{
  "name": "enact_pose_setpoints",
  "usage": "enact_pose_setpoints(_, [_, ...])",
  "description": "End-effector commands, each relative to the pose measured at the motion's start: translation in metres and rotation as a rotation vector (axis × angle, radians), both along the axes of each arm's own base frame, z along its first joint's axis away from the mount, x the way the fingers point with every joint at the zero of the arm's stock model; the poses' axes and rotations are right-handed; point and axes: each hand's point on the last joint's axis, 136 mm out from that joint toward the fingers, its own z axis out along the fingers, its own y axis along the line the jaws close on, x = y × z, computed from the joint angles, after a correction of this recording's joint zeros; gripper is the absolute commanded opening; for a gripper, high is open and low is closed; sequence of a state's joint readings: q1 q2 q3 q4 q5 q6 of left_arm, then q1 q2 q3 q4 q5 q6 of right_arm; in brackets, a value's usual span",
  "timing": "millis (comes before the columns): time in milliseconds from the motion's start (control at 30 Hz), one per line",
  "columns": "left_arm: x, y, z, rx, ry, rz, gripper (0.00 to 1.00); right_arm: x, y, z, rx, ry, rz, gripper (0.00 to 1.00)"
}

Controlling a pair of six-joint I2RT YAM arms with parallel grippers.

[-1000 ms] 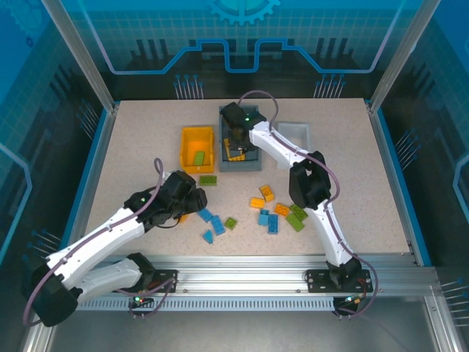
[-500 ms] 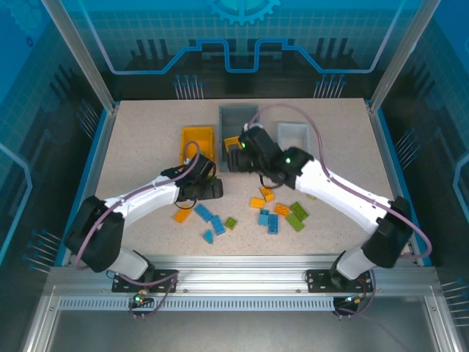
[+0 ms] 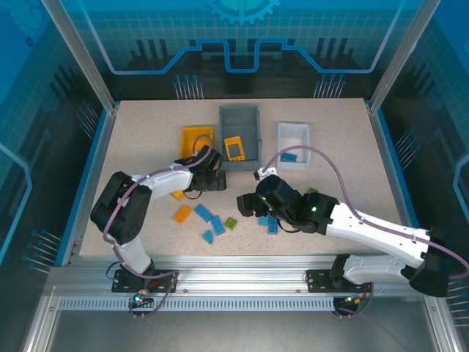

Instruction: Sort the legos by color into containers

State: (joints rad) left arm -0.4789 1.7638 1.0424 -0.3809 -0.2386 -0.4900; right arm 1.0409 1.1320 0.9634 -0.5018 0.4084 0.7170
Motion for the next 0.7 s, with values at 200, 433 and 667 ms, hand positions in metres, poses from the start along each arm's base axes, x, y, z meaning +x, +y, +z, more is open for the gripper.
enact_pose_setpoints(200, [0.029, -0.002, 0.0, 0.008, -0.054, -0.018, 0.82, -0.006, -0.01, 0.0, 0.012, 0.009, -0.037, 0.83])
enact_pose_setpoints(433, [0.026, -0.004, 0.002, -0.011, -0.065, -0.036, 0.61, -0.007, -0.01, -0.003, 0.016, 0.015, -0.043, 0.82])
enact_pose_setpoints(667, [-0.016, 0.0, 0.04, -0.063, -0.108, -0.026, 0.52, -0.003, -0.01, 0.006, 0.027, -0.025, -0.04, 0.81])
